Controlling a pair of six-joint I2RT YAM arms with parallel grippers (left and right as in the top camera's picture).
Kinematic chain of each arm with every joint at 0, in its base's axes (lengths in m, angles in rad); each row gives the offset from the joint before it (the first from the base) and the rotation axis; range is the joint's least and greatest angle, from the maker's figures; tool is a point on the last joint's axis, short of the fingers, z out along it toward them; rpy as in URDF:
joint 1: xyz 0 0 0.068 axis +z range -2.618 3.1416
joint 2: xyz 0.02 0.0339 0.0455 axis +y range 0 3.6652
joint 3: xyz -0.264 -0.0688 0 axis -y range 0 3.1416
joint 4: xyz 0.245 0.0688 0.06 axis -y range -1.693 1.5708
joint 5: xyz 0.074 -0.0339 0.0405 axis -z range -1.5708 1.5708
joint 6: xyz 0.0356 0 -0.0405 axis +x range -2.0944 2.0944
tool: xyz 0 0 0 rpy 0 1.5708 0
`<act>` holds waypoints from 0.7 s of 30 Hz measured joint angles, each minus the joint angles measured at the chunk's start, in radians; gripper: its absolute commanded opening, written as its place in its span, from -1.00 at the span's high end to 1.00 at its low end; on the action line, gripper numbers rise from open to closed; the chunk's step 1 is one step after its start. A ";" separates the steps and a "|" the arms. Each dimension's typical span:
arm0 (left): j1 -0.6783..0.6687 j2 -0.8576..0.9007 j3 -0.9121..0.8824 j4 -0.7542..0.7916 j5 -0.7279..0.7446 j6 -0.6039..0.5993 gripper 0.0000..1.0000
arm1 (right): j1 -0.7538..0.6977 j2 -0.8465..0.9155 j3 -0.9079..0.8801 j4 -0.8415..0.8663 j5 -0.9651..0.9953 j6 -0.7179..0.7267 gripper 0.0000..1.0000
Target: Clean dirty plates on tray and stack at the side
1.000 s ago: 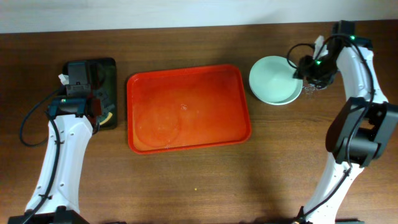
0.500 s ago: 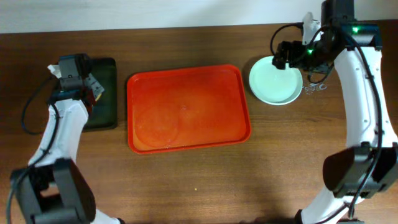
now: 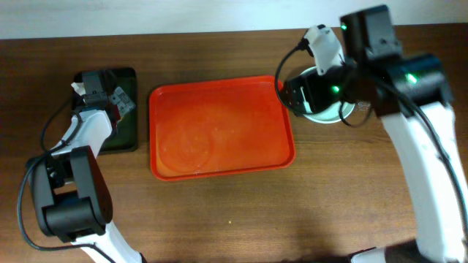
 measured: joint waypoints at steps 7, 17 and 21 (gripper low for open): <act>0.000 -0.363 0.008 -0.261 0.259 0.001 -0.99 | 0.005 -0.282 0.001 -0.175 0.009 -0.040 -0.97; -0.086 -1.018 -0.050 -0.715 0.516 0.053 -0.99 | 0.004 -0.863 -0.074 -0.264 0.011 -0.058 -0.97; -0.154 -1.272 -0.167 -0.718 0.527 0.066 -0.99 | 0.004 -1.017 -0.192 -0.197 0.011 -0.056 -0.97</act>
